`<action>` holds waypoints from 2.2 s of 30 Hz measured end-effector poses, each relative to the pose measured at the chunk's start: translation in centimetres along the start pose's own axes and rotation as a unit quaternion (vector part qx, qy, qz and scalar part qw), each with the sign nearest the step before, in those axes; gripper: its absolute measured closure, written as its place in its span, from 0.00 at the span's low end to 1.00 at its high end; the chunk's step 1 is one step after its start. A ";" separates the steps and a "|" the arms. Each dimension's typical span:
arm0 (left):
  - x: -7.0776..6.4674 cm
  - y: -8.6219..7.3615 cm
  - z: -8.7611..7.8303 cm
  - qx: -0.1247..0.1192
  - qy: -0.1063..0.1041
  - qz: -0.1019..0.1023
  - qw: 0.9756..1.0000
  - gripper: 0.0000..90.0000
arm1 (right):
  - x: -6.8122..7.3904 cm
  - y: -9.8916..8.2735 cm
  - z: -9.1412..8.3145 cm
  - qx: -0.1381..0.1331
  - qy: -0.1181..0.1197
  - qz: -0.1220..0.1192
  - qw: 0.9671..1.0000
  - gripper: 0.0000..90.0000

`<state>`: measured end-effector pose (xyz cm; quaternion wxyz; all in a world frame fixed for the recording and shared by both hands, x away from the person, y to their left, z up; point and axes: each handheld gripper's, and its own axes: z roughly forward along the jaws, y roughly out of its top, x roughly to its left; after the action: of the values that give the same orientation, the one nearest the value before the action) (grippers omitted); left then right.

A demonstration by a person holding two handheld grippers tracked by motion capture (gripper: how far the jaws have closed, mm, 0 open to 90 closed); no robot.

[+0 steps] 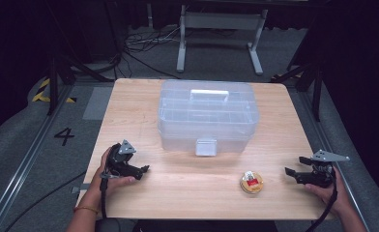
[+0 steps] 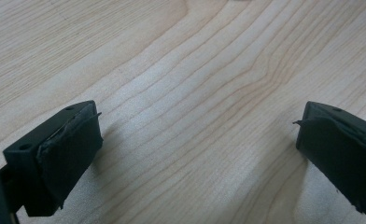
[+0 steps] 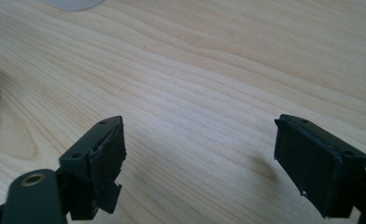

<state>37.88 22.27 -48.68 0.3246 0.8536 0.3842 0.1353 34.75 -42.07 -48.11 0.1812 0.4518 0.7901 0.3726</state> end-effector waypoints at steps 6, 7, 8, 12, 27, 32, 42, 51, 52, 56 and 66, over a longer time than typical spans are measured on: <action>-0.3 0.1 0.1 0.001 0.010 -0.012 1.000 0.01 | 0.7 1.4 -1.1 -0.024 -0.005 -0.028 0.999 0.24; -0.3 0.1 0.1 0.001 0.012 -0.013 1.000 0.01 | 0.9 1.8 -1.4 -0.029 -0.006 -0.033 0.999 0.26; -0.3 0.1 0.1 0.003 0.012 -0.011 1.000 0.01 | 1.1 2.3 -1.7 -0.029 -0.011 -0.038 0.999 0.26; -0.5 0.4 -0.2 0.007 0.003 0.008 1.000 0.09 | 1.6 4.1 -2.6 -0.039 0.000 -0.047 0.998 0.30; -0.1 5.6 -1.0 -0.036 -0.023 0.045 0.998 0.19 | 5.5 17.0 -2.9 -0.085 0.002 -0.130 0.988 0.39; 0.0 8.2 0.0 -0.063 -0.034 0.053 0.996 0.18 | 7.2 21.9 -1.6 -0.082 0.009 -0.154 0.985 0.44; -0.4 9.4 1.8 -0.048 -0.041 0.067 0.996 0.18 | 10.5 26.5 3.0 -0.060 0.048 -0.187 0.979 0.54; -1.5 10.5 2.5 -0.045 -0.036 0.074 0.996 0.16 | 11.8 28.5 6.9 -0.014 0.055 -0.215 0.975 0.63; -1.5 10.5 2.6 -0.045 -0.035 0.073 0.996 0.15 | 11.9 28.7 7.1 -0.016 0.057 -0.214 0.975 0.65; -1.2 10.5 2.8 -0.049 -0.048 0.065 0.996 0.12 | 12.3 29.2 7.8 -0.019 0.067 -0.220 0.973 0.75; -0.9 10.6 2.5 -0.053 -0.058 0.061 0.995 0.13 | 12.7 29.3 8.3 -0.021 0.074 -0.210 0.975 0.85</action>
<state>44.49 15.18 -43.58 0.3820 0.8636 0.3045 0.1248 50.23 -18.50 -30.88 0.2056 0.2433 0.8705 0.3751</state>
